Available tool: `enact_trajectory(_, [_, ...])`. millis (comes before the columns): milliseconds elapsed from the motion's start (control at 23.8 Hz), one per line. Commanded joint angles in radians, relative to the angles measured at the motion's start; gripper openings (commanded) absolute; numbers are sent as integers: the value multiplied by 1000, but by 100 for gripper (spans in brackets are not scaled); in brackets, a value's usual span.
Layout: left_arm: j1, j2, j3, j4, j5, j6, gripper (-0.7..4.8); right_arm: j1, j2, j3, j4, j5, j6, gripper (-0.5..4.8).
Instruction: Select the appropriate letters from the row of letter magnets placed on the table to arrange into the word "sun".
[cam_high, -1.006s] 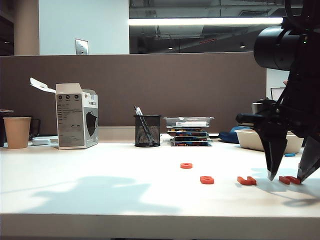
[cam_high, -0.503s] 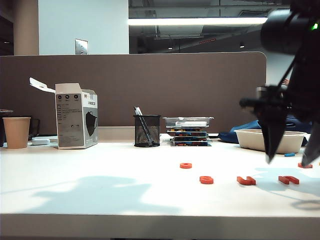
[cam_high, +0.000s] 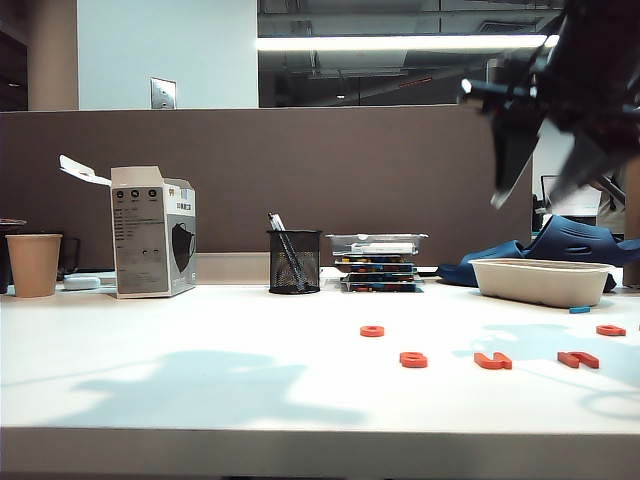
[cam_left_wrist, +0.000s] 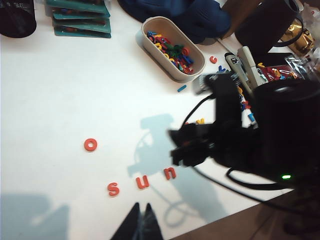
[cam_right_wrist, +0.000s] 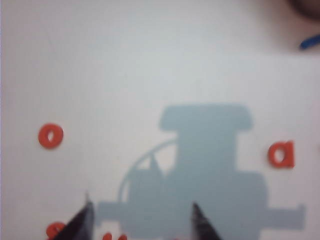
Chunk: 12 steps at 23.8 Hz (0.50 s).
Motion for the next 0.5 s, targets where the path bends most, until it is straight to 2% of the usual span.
enact_trajectory(42, [12,-1,4,84,5,204,-6,-1,-51,18,4,63,-74,67])
enact_trajectory(168, [55,-4,22,186,18,359,-6,-2,-106,18,-3,129,-118,-7])
enact_trajectory(252, [115,-3,64,211,36,431,-6,-10,-148,18,-6,167,-156,-7])
enact_trajectory(335, [256,-2,161,214,91,568,-6,-55,-240,18,-6,163,-196,-7])
enact_trajectory(503, [417,-3,282,202,99,710,-6,-134,-345,17,-6,161,-220,-7])
